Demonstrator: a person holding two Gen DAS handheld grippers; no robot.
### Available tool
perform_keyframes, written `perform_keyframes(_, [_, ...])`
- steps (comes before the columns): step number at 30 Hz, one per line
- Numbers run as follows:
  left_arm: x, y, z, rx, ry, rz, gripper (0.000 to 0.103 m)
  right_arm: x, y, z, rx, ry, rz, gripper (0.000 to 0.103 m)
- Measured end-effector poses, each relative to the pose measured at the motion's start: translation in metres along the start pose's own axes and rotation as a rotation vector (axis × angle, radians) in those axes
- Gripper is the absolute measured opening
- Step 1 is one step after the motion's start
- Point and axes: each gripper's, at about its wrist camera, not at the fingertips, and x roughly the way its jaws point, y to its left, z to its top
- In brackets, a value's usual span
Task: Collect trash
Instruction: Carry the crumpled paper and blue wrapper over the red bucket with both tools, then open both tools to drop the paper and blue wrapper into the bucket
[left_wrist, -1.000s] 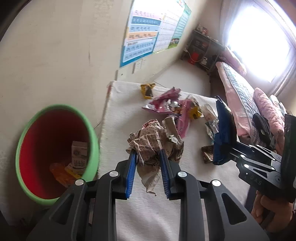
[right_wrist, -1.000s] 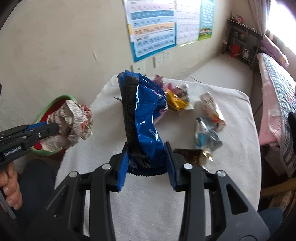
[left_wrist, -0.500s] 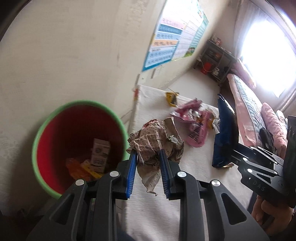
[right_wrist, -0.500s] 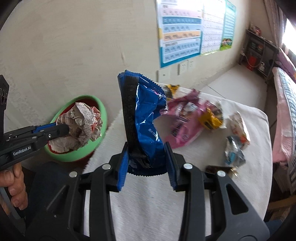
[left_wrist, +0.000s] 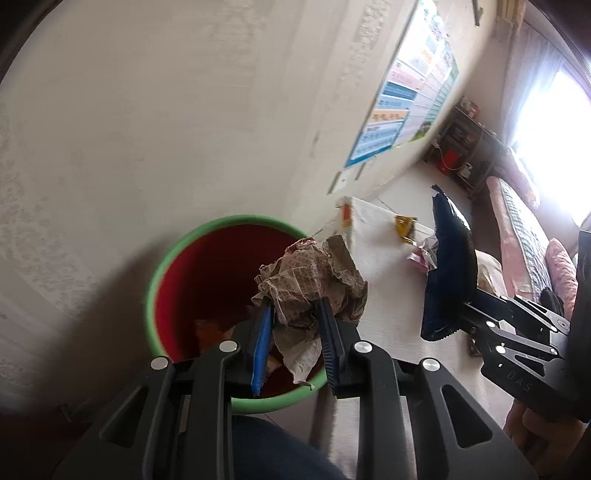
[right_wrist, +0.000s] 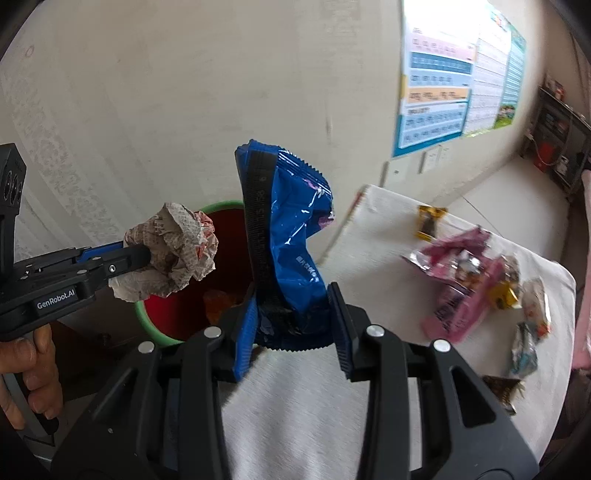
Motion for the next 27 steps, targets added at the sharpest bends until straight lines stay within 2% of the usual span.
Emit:
perform_keyframes(7, [-0.005,0.033,0.005,-0.041,-0.013,0.03,0.023,0.027,0.029,0.013,-0.034,0.028,0.033,0.036])
perform_keyframes(23, [0.004,0.061,0.009,-0.069,0.0,0.027,0.023,0.067,0.065,0.015,-0.069,0.094,0.051,0.036])
perform_keyframes(25, [0.006,0.062,0.01,-0.075,0.003,0.028,0.027,0.07,0.067,0.016,-0.07,0.097,0.046,0.038])
perform_keyframes(26, [0.006,0.063,0.011,-0.082,0.0,0.032,0.034,0.072,0.067,0.016,-0.069,0.104,0.046,0.041])
perform_keyframes(27, [0.005,0.064,0.011,-0.087,-0.006,0.037,0.054,0.074,0.069,0.017,-0.072,0.114,0.045,0.05])
